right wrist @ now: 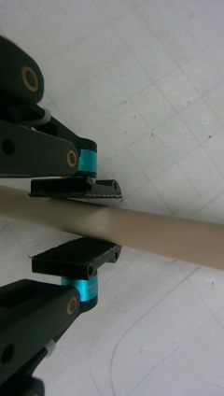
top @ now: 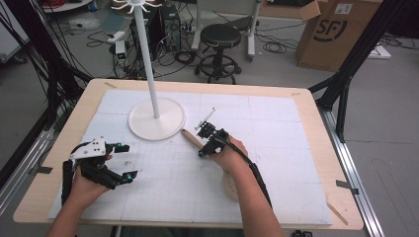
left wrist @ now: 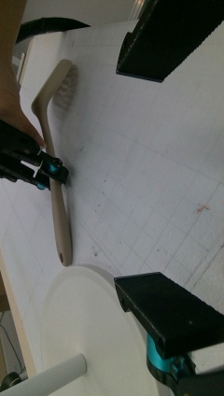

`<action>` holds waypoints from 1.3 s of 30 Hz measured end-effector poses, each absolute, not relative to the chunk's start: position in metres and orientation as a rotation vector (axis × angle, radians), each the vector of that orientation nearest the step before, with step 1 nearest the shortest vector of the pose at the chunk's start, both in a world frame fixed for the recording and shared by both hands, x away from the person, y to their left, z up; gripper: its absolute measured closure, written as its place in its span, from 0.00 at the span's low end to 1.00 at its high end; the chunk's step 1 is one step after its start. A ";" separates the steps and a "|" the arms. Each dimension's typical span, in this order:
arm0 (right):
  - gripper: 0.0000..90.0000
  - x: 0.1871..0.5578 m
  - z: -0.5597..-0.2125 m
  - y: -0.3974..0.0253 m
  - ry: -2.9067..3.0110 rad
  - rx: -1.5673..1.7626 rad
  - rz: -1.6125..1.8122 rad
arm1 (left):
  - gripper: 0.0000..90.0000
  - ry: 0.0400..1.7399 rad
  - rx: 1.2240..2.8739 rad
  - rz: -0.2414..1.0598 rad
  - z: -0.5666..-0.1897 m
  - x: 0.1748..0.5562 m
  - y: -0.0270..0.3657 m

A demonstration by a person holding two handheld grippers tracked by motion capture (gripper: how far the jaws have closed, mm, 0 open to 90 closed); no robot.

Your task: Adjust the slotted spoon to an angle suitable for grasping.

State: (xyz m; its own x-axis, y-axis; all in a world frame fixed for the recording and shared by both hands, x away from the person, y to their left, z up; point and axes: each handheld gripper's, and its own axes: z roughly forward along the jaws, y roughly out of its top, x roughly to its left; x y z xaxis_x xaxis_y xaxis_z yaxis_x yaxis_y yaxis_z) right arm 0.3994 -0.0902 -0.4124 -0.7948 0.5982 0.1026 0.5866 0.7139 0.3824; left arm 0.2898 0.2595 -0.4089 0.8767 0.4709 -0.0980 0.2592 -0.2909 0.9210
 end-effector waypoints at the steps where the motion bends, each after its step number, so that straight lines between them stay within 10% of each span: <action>1: 0.78 0.400 -0.412 -0.091 2.879 1.010 0.630 | 0.02 0.540 1.890 0.227 -0.409 0.290 0.259; 39: 0.84 0.368 -0.320 -0.129 2.726 0.912 0.979 | 0.02 0.519 1.863 0.226 -0.400 0.285 0.257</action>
